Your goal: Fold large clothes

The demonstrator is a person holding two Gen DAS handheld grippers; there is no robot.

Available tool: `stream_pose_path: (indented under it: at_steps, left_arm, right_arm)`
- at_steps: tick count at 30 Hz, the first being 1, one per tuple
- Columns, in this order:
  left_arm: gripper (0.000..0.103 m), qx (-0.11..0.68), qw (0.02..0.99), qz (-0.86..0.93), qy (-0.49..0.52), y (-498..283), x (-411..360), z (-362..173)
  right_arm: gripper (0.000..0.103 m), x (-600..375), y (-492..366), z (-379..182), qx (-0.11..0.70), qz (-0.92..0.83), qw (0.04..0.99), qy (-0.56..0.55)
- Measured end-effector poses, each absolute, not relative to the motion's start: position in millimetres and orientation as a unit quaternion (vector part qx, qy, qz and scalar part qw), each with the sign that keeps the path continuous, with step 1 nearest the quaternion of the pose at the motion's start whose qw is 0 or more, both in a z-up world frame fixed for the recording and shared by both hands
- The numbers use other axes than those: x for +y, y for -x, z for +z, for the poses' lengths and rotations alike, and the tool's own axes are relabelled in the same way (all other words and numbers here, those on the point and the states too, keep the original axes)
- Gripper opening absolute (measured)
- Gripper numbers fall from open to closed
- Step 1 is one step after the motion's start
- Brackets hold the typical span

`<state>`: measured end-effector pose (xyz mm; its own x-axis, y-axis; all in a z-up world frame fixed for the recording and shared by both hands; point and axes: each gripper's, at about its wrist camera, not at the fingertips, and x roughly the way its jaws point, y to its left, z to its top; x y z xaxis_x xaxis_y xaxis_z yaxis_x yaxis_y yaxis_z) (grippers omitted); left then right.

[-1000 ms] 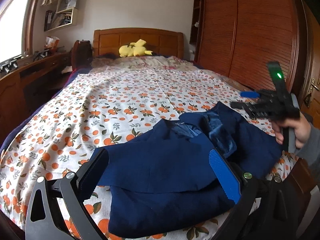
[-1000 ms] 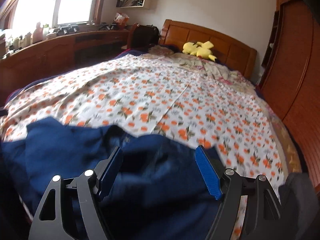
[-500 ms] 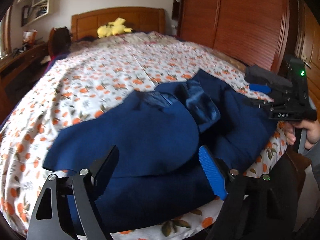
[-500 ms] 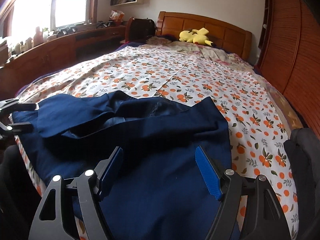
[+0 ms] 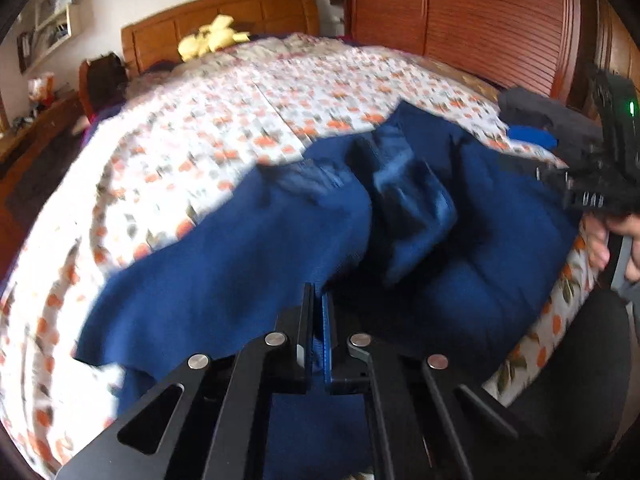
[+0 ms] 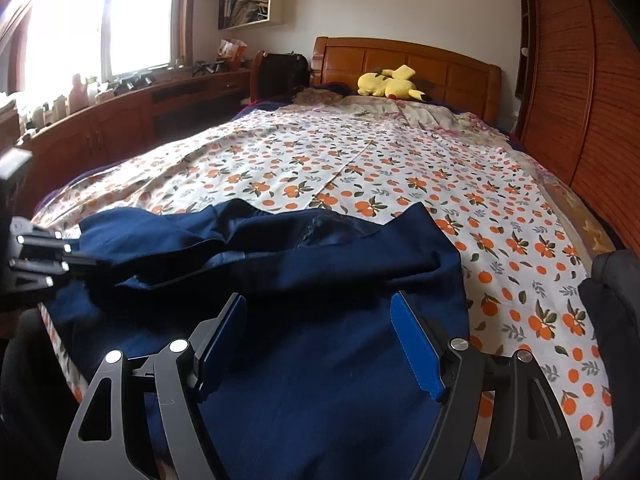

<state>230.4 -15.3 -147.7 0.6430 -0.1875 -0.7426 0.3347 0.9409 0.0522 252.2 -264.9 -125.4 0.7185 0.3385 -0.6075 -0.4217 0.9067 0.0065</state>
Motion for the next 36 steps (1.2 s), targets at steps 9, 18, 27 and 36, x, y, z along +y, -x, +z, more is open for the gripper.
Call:
stream_pose_path:
  at_steps: [9, 18, 27, 36]
  left_arm:
    - [0.003, 0.362, 0.916, -0.101, -0.139, -324, -15, -76]
    - [0.003, 0.399, 0.902, -0.075, -0.150, -411, -17, -93]
    - [0.004, 0.417, 0.890, -0.076, -0.171, -447, -27, -113]
    - [0.079, 0.375, 0.908, -0.083, -0.168, -432, -35, -90]
  right_arm:
    - [0.071, -251, -266, -122, 0.291, 0.218, 0.930, 0.047]
    - [0.071, -251, -261, -125, 0.291, 0.221, 0.930, 0.045]
    - [0.071, -258, -259, -127, 0.295, 0.215, 0.931, 0.031]
    - [0.071, -263, -257, -128, 0.296, 0.211, 0.931, 0.028]
